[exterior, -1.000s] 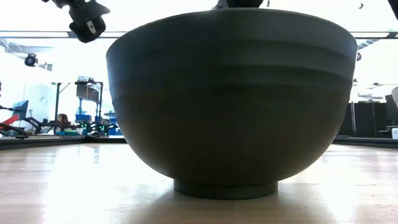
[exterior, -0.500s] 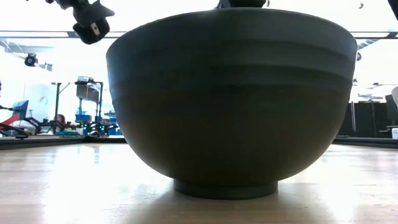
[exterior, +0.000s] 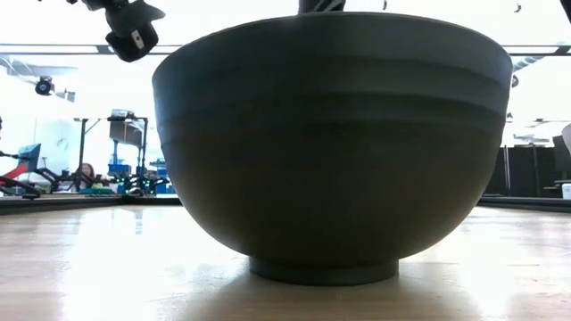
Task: Nest bowls inside each other
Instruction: Stack the top white bowl on top of the pink bowl, then stack the left white bowl on top of the other top white bowl
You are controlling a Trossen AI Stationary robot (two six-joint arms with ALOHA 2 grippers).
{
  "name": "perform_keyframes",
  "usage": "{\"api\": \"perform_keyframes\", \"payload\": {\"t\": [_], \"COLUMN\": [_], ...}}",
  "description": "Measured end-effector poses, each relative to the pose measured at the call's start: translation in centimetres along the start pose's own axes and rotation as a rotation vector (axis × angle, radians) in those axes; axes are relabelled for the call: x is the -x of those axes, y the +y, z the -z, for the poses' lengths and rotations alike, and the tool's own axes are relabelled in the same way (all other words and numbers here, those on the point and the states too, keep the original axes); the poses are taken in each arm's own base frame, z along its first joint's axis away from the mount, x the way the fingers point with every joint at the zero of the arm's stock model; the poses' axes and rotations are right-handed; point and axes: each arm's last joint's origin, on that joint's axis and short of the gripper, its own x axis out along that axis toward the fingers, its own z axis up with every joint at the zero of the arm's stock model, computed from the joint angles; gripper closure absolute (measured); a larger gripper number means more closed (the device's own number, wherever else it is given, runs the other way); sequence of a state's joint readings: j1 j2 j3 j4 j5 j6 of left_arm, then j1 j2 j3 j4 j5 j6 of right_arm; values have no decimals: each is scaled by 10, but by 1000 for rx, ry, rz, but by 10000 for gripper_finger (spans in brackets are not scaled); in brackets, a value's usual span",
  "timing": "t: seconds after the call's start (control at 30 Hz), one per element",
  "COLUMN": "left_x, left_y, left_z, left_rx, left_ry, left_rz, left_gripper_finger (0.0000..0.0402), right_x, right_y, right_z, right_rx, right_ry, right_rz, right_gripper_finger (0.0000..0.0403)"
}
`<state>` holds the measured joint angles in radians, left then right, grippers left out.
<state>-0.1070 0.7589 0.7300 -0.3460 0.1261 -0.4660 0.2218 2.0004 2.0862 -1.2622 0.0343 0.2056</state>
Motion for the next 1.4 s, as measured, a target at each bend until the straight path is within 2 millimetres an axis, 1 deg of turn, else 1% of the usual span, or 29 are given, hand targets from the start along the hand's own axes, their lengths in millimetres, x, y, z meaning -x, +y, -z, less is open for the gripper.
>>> {"api": "perform_keyframes", "payload": {"t": [0.13,0.3,0.47,0.53,0.6,0.73,0.83,0.93,1.0,1.07,1.17,1.23,1.3,1.4], "left_x": [-1,-1,0,1,1,1,0,-3,-6,-11,-19,-26,-32,-41], "left_y": [0,0,-1,-1,-1,-1,-3,-9,-14,-19,-27,-29,-29,-21], "left_z": [1,-1,-1,-1,-1,0,2,7,12,20,33,43,53,67], "left_rx": [2,0,0,2,9,44,124,200,211,160,48,-2,-12,1], "left_ry": [8,-3,-7,-8,-9,4,53,153,228,282,364,460,572,729], "left_rz": [-3,3,7,7,8,21,86,200,269,284,243,186,115,-10], "left_gripper_finger": [268,268,268,268,268,268,268,268,268,269,282,294,303,307], "right_x": [-16,-28,-31,-29,-22,6,25,40,47,48,47,46,44,39], "right_y": [1,0,-3,-3,-3,-3,3,10,14,17,22,24,26,26], "right_z": [-1,0,1,1,2,8,22,41,56,71,96,113,130,152], "right_rx": [0,-10,-19,-32,-40,-92,-110,-122,-149,-178,-223,-256,-280,-318], "right_ry": [15,43,52,51,45,-6,-35,-68,-89,-106,-132,-146,-158,-203], "right_rz": [-5,3,7,7,6,10,63,132,181,223,260,269,267,274], "right_gripper_finger": [385,393,394,394,394,394,394,394,394,394,394,394,394,394]}}
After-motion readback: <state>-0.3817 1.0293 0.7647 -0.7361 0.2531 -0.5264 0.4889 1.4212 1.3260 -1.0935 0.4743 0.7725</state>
